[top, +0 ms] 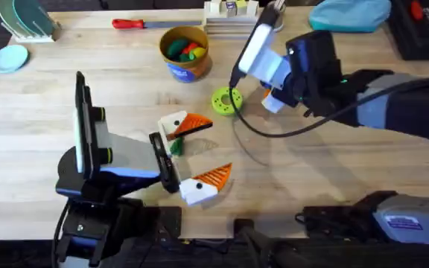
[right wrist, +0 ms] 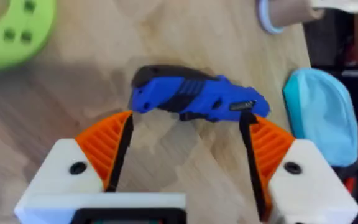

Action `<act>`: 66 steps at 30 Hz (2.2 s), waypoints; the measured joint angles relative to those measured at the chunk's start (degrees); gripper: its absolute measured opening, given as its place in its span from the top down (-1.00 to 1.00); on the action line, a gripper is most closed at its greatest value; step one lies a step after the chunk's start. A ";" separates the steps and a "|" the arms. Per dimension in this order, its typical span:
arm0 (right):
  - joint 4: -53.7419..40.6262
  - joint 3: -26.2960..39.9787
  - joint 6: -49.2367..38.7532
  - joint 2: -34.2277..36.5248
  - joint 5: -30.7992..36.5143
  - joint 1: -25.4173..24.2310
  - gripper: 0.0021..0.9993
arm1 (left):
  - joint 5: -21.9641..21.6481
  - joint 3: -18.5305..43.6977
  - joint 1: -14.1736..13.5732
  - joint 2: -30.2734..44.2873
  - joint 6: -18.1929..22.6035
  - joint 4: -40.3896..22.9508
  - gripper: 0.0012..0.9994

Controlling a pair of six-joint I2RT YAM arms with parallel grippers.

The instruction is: Pick up the gripper from the table and insert it into the empty holder that is missing its gripper. Then pick up a screw, insert it into the mounting hole, and use the screwdriver to tighten it. Finally, clean up the table by picking up the vegetable and placing it into the bucket.

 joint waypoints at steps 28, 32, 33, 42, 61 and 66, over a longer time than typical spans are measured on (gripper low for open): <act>0.11 0.00 20.59 -6.64 -1.53 -0.01 -0.98 | -44.65 40.09 -0.02 40.55 -9.20 -51.42 -0.99; 0.11 0.00 20.61 -6.66 -1.55 -0.01 -0.99 | -45.67 40.35 -0.02 51.16 -9.26 -51.99 -0.99; 0.11 0.00 20.61 -6.65 -1.55 -0.01 -0.98 | -45.91 40.35 -0.02 53.04 -9.23 -52.10 -0.99; 0.11 0.00 20.61 -6.64 -1.55 -0.01 -0.98 | -50.81 40.37 -2.84 65.42 -8.23 -48.70 -0.99; 0.11 0.00 20.79 -6.64 -1.55 -0.01 -0.98 | -60.74 40.79 -11.85 73.88 -7.52 -41.41 -0.99; 0.11 0.00 20.79 -6.64 -1.55 -0.01 -0.98 | -61.23 40.95 -11.85 73.94 -7.50 -41.58 -0.99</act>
